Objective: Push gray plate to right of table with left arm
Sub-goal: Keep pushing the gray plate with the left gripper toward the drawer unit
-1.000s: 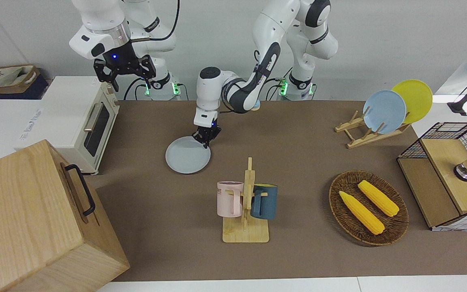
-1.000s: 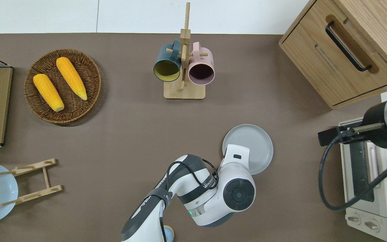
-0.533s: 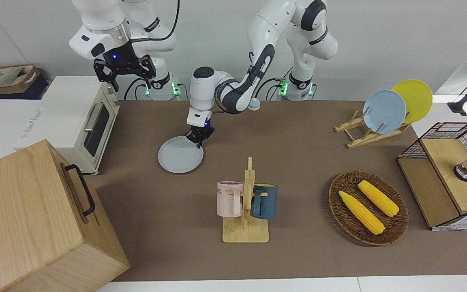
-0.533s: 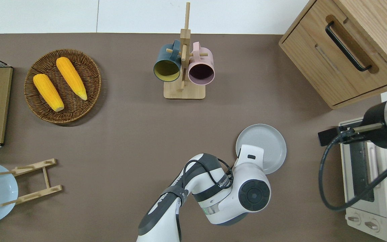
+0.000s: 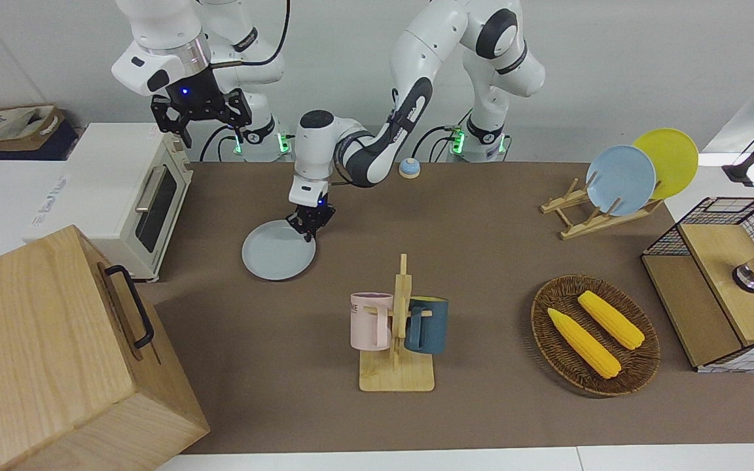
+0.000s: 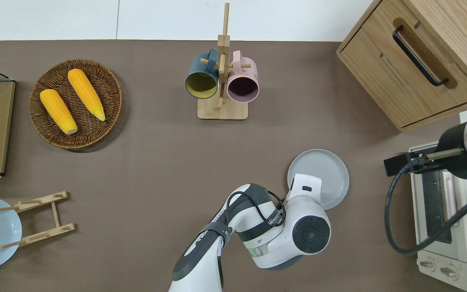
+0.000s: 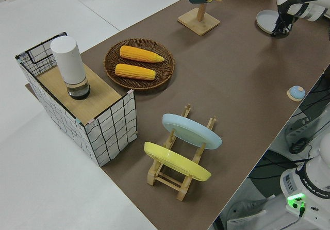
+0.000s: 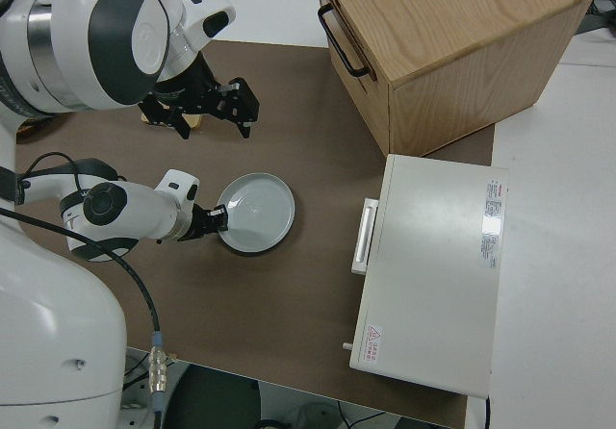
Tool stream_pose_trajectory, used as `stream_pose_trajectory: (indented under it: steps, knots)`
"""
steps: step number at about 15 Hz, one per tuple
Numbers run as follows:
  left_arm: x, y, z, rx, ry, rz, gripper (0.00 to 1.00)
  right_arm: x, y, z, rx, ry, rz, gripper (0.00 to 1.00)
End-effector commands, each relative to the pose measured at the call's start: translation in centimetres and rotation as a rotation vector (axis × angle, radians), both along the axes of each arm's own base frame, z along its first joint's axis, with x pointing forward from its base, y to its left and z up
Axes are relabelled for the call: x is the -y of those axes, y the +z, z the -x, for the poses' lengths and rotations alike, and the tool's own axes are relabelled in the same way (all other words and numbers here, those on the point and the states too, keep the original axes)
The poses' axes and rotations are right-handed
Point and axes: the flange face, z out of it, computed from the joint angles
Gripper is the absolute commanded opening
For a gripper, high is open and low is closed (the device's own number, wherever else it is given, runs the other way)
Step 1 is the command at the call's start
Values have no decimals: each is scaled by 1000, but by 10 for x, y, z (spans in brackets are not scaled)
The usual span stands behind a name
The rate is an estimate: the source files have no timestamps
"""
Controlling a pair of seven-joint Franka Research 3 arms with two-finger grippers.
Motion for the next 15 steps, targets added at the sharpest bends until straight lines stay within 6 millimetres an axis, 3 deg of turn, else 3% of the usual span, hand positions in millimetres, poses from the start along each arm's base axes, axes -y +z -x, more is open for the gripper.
stream_pose_trajectory:
  steps: [1, 3, 7, 11, 15]
  knots:
    - [-6, -8, -22, 6, 37, -29, 987, 2, 4, 2, -5, -8, -9, 983]
    - [-16, 10, -32, 11, 59, -38, 991, 2, 4, 2, -5, -5, -9, 983]
    - [-24, 33, -33, 15, 41, -87, 993, 2, 4, 2, -5, -6, -9, 983]
    - [-54, 56, -46, -30, -18, -196, 993, 2, 4, 2, -5, -8, -9, 983]
    - [-85, 96, -57, -107, -100, -309, 993, 2, 4, 2, -5, -6, -9, 983]
